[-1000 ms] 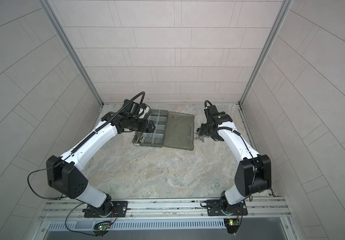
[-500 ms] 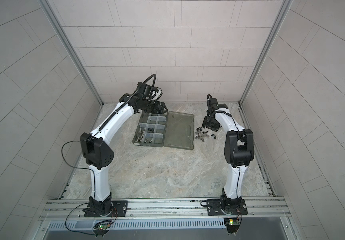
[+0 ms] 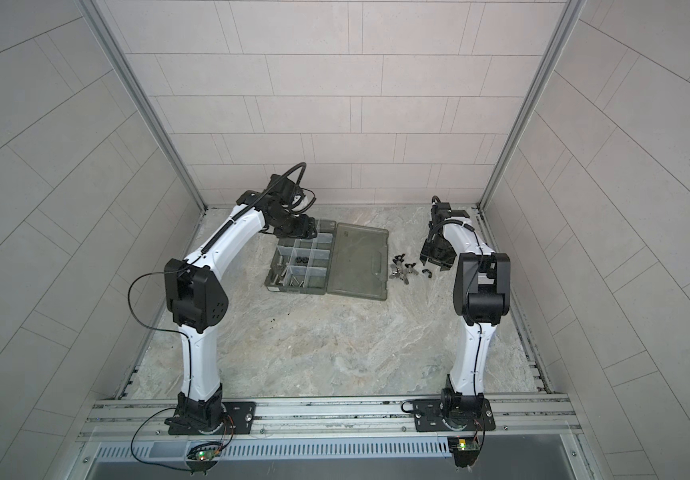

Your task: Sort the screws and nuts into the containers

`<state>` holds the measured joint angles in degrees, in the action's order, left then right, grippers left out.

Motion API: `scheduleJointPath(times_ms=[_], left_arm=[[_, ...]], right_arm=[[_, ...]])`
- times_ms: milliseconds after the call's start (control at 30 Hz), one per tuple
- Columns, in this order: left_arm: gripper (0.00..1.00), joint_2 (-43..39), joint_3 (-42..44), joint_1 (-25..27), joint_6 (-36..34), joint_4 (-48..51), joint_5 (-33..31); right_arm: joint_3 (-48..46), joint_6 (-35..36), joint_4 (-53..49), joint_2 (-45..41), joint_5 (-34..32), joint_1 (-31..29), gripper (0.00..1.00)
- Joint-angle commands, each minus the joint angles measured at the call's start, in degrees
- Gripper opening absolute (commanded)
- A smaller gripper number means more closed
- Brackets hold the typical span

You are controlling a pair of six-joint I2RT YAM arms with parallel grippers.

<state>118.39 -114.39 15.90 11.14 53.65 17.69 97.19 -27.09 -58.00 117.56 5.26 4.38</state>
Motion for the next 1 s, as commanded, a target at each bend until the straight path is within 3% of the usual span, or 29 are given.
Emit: scheduleJointPath(times_ms=[0,133,333,600,967], left_arm=[[0.75,-6.1,6.2,-5.0,3.0,-2.6,-1.2],[0.75,-11.9,15.1,-7.2,3.5,-8.3,-2.8],[0.75,-16.3,23.1,-11.4,6.0,-12.2,-5.2],[0.75,-14.6,24.9,-15.7,7.6,-13.6,-4.8],[0.75,-10.0,24.6,-16.0,8.1,-15.1,-3.9]], right_arm=[[0.5,3.8,-3.5,1.0,-4.4,-0.3,0.53],[-0.6,6.0,-2.0,1.4,-6.2,-0.2,0.46],[0.2,4.7,0.0,4.7,-1.2,0.0,0.46],[-0.2,2.2,3.4,6.1,2.0,-0.1,0.49],[0.3,1.4,3.2,7.7,2.6,0.4,0.52]])
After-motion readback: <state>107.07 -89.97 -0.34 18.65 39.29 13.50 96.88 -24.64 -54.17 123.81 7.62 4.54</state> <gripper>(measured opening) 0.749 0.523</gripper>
